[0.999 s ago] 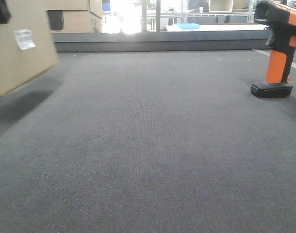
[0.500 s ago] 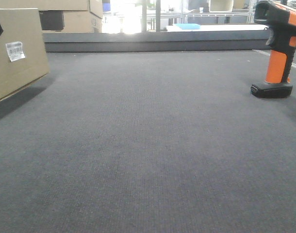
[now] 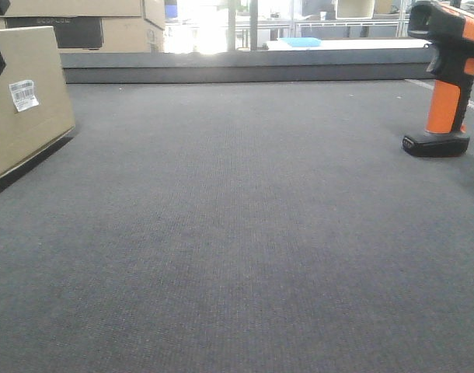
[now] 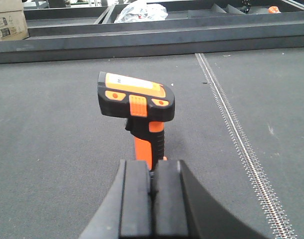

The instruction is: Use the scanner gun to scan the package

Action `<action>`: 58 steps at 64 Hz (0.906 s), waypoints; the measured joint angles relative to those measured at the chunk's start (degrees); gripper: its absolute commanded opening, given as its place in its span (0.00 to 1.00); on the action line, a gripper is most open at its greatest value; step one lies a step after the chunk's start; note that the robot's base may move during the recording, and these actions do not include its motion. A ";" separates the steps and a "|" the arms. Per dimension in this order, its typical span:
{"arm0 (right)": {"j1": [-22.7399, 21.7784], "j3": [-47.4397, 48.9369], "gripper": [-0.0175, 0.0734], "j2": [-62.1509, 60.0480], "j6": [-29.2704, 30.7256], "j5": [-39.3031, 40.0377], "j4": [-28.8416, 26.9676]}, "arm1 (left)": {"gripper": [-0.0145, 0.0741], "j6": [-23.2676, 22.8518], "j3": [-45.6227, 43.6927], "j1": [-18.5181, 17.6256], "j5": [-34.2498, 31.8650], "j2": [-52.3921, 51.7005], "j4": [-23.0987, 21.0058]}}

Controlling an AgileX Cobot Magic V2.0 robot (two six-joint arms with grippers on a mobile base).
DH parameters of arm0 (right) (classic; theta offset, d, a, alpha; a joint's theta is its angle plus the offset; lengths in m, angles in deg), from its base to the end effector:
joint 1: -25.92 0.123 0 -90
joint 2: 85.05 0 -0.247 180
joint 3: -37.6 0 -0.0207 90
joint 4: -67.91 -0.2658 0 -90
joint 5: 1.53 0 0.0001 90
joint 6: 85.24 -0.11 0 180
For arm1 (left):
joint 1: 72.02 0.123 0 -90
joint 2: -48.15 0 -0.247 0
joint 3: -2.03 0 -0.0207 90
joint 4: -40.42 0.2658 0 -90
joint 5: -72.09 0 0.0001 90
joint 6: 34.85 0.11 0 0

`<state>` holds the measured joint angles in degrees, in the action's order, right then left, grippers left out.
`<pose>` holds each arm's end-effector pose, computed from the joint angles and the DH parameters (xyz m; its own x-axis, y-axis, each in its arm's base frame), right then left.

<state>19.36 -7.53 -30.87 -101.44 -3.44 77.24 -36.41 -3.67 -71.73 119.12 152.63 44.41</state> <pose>0.2274 -0.0268 0.2793 -0.1772 0.1409 -0.9740 0.1417 0.9830 0.1164 0.3893 0.0076 0.2512 -0.8270 0.0161 -0.5620 -0.0169 0.9984 0.0535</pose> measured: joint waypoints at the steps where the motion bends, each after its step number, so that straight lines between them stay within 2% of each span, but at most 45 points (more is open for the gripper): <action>1: 0.00 0.00 0.01 0.00 0.00 0.00 0.00 | 0.07 0.00 0.17 0.00 0.00 0.00 0.00; 6: 0.00 0.00 0.01 0.00 0.00 0.00 0.00 | 0.20 0.00 0.85 0.00 0.00 0.00 0.00; 17: 0.00 0.00 0.01 0.00 0.00 0.00 0.00 | 0.62 -0.09 0.96 0.00 0.10 0.00 0.00; 22: 0.00 0.00 0.01 0.00 0.00 0.00 0.00 | 0.74 -0.09 0.96 0.00 0.11 0.00 0.00; 26: 0.00 0.00 0.01 0.00 0.00 0.00 0.00 | 0.80 -0.45 0.96 0.00 0.11 0.00 0.00; 35: 0.00 0.00 0.01 0.00 0.00 0.00 0.00 | 0.80 -1.41 0.43 0.00 0.59 0.00 0.11; 41: 0.00 0.00 0.01 -0.11 0.00 0.00 0.00 | 0.76 -1.50 -1.86 0.00 2.25 -0.27 0.32; 52: 0.00 0.00 0.01 -0.26 0.00 0.00 0.00 | 0.57 -2.42 -5.75 0.00 3.70 -5.31 1.01; 58: 0.00 0.00 0.01 -0.34 0.00 0.00 0.00 | 0.39 -2.96 -6.12 0.00 4.91 -9.32 0.32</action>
<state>19.36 -7.53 -31.21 -101.44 -3.44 77.24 -39.37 -9.79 -71.73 124.04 143.32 44.73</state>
